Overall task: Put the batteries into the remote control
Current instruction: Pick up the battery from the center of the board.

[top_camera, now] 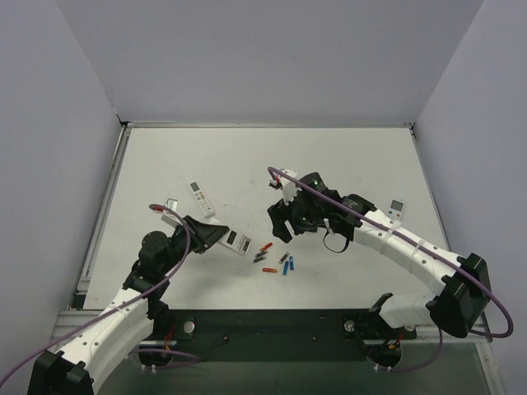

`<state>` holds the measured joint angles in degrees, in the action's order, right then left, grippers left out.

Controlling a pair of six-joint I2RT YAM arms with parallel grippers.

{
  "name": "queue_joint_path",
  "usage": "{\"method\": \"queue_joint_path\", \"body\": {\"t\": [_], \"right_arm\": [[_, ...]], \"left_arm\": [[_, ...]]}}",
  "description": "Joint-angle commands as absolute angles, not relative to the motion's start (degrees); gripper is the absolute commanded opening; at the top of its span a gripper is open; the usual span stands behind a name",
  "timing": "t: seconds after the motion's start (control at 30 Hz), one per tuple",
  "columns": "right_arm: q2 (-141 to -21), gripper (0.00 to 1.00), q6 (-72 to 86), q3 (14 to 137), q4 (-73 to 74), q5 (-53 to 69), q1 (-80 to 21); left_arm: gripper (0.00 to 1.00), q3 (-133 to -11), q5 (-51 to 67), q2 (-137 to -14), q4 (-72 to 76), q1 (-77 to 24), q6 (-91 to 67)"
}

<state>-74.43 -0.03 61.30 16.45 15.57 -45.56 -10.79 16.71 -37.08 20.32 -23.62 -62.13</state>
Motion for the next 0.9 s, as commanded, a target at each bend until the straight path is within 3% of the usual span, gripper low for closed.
{"method": "queue_joint_path", "body": {"t": [0.0, 0.2, 0.73, 0.87], "right_arm": [[-76.46, 0.67, 8.60, 60.03, 21.43, 10.64, -43.95], [-84.10, 0.65, 12.39, 60.91, 24.17, 9.05, -43.59], [-98.34, 0.66, 3.87, 64.34, 24.43, 6.42, -49.21], [-99.67, 0.61, 4.31, 64.16, 24.70, 4.75, -50.36]], "left_arm": [[0.00, -9.50, 15.21, -34.98, 26.98, -23.20, -60.21], [0.00, -8.18, 15.47, -34.45, 27.69, -23.20, -60.29], [0.00, -7.65, 14.77, -34.10, 25.67, -22.94, -61.35], [0.00, -7.38, 14.50, -34.01, 25.66, -22.94, -61.87]]}}
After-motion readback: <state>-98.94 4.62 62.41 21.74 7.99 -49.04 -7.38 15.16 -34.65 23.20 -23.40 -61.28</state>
